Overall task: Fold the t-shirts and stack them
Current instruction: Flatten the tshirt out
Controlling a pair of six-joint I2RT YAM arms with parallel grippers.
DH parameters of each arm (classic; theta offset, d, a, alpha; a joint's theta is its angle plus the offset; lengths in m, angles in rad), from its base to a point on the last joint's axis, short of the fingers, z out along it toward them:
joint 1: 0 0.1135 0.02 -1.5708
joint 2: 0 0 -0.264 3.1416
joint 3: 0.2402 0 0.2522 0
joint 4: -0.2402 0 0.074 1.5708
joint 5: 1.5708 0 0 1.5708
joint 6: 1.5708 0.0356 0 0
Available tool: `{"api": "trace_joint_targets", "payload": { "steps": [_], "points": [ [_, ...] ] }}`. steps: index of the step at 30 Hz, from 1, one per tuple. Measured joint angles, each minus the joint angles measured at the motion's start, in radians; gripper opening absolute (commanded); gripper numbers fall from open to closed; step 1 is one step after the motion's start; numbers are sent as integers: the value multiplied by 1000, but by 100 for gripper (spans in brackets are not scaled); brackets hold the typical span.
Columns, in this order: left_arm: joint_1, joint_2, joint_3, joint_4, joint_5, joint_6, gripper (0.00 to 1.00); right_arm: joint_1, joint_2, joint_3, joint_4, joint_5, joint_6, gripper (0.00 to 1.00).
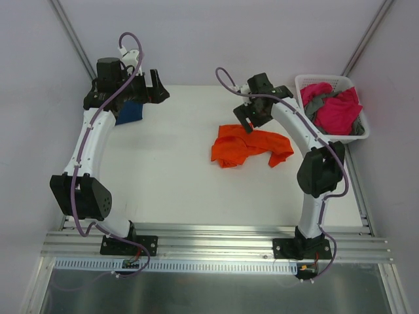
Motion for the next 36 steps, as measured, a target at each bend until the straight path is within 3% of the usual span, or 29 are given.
{"api": "trace_joint_targets", "payload": {
  "steps": [4, 10, 21, 29, 36],
  "points": [
    [0, 1, 0, 0, 0, -2, 99, 90, 9, 37, -5, -45, -2, 64],
    [0, -1, -11, 3, -1, -2, 99, 163, 135, 140, -14, -97, -3, 63],
    [0, -28, -45, -1, -18, 1, 99, 161, 372, 266, -13, -68, -6, 67],
    [0, -44, -45, -1, -25, 7, 99, 158, 394, 298, 4, -11, -8, 65],
    [0, -44, -45, -2, -24, 7, 99, 132, 394, 317, 33, 34, -18, 56]
  ]
}}
